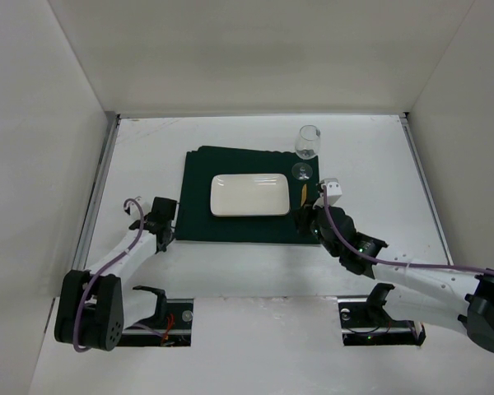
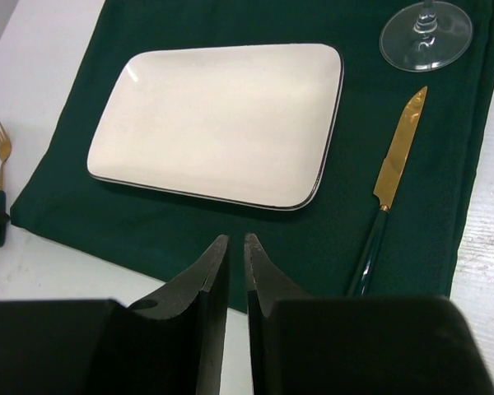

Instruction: Set the dinner table for one person

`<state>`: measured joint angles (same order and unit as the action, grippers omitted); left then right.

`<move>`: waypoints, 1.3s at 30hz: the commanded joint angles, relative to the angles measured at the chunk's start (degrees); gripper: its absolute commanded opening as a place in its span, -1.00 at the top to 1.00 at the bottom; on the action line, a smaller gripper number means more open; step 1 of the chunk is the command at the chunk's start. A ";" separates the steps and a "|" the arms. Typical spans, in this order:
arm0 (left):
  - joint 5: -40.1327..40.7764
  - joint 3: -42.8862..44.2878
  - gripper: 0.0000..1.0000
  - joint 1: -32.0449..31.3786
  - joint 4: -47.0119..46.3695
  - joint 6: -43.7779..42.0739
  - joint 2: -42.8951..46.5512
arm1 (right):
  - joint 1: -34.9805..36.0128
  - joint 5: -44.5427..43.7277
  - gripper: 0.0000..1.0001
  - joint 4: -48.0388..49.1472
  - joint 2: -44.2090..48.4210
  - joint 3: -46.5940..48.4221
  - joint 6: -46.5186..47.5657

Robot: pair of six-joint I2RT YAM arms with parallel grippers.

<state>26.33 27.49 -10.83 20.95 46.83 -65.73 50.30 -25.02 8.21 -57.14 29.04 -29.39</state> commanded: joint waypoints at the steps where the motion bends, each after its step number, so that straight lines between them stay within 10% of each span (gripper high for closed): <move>1: -1.02 -0.94 0.52 1.03 -0.64 -1.39 -1.76 | 0.01 0.23 0.63 3.75 -0.16 1.29 -0.06; 20: 4.96 9.15 0.87 -7.57 6.29 -9.46 6.50 | -0.52 0.23 0.63 3.66 -0.25 1.11 -0.23; 39: 5.58 26.13 0.85 -20.50 2.79 -24.68 -17.05 | -1.66 0.23 0.58 4.80 -1.39 0.40 -0.41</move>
<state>31.59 51.66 -31.31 25.08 25.89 -82.21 49.08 -24.93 9.26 -57.65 29.04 -29.43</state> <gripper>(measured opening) 0.149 0.208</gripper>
